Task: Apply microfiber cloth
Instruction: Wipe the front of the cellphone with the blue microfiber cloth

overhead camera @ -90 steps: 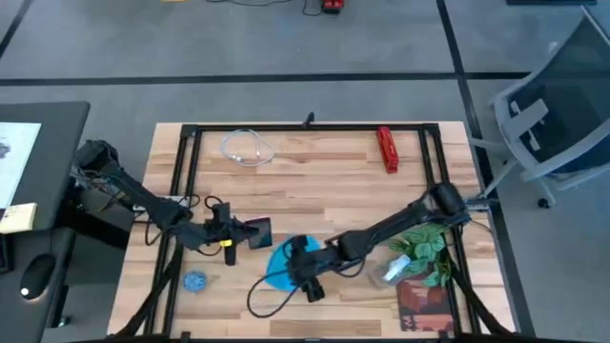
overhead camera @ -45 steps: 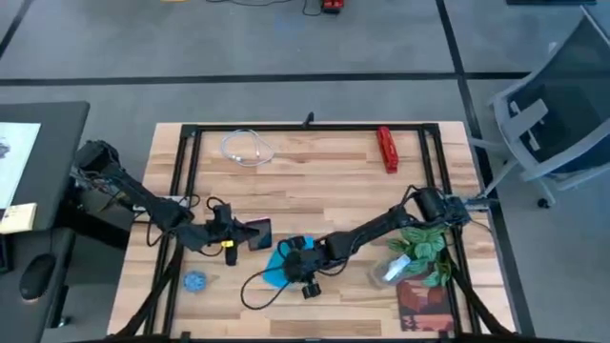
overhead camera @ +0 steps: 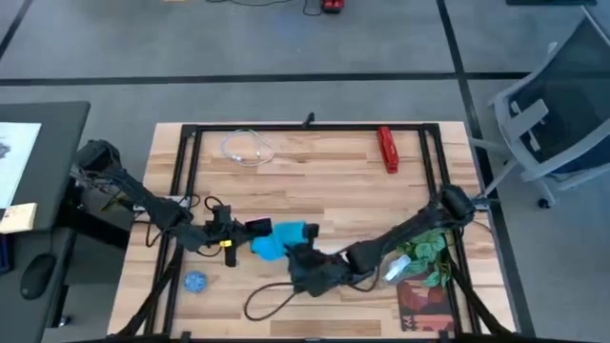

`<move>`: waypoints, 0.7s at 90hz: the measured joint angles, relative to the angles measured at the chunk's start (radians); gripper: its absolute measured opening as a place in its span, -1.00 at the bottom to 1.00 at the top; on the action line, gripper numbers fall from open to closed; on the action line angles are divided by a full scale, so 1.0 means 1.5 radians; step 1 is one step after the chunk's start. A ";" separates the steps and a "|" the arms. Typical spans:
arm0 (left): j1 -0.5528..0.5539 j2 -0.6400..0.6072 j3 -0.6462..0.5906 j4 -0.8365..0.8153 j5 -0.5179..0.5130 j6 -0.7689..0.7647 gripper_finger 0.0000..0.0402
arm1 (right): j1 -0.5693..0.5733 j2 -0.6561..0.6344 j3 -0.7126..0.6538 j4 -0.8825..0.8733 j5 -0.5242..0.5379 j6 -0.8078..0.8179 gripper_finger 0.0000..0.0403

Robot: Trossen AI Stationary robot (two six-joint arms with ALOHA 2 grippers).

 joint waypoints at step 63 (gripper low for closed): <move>0.008 0.110 0.008 0.282 0.005 0.089 -0.95 | -0.026 0.091 0.050 0.082 -0.042 -0.139 -1.00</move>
